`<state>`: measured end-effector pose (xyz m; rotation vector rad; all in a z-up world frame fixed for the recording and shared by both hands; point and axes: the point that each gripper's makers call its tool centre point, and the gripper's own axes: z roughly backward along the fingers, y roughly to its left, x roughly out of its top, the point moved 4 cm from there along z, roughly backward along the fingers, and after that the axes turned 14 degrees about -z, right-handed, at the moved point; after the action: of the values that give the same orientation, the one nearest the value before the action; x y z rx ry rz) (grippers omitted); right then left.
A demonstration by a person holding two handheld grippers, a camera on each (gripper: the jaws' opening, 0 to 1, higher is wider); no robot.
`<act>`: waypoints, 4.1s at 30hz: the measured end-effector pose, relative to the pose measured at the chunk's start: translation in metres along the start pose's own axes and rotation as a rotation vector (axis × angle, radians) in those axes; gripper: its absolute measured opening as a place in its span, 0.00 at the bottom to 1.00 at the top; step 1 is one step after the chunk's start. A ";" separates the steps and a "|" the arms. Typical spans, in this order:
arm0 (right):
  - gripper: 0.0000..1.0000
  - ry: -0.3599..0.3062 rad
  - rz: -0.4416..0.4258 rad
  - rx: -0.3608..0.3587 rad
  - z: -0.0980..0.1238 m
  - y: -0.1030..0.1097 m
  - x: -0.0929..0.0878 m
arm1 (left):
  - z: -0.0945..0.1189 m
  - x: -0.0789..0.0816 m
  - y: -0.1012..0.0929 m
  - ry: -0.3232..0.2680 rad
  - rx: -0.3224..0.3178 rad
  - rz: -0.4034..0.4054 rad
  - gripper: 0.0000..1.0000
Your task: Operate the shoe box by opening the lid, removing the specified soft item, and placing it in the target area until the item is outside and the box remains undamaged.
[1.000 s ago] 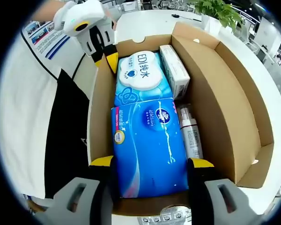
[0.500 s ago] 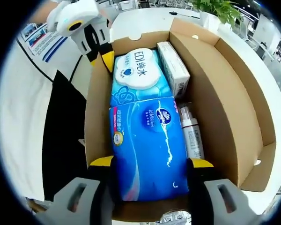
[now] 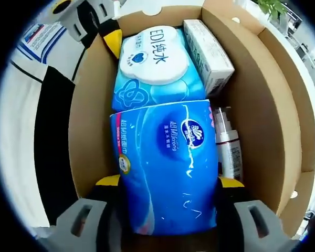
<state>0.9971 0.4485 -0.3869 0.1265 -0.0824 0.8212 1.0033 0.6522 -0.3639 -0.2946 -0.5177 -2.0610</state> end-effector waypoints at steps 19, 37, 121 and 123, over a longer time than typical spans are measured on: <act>0.66 0.029 -0.013 0.028 -0.004 -0.001 -0.002 | -0.001 0.002 -0.006 0.046 -0.032 0.007 0.01; 0.60 -0.250 -0.070 0.157 0.040 0.002 0.001 | 0.000 0.003 0.001 0.013 -0.079 -0.001 0.00; 0.61 -0.125 0.077 -0.068 0.138 -0.028 -0.085 | 0.001 0.001 0.000 -0.019 -0.051 -0.020 0.01; 0.61 -0.121 0.083 -0.075 0.137 -0.028 -0.086 | 0.001 0.001 0.000 -0.019 -0.051 -0.020 0.01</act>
<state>0.9561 0.3472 -0.2646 0.1027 -0.2331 0.8923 1.0031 0.6516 -0.3627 -0.3405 -0.4823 -2.0952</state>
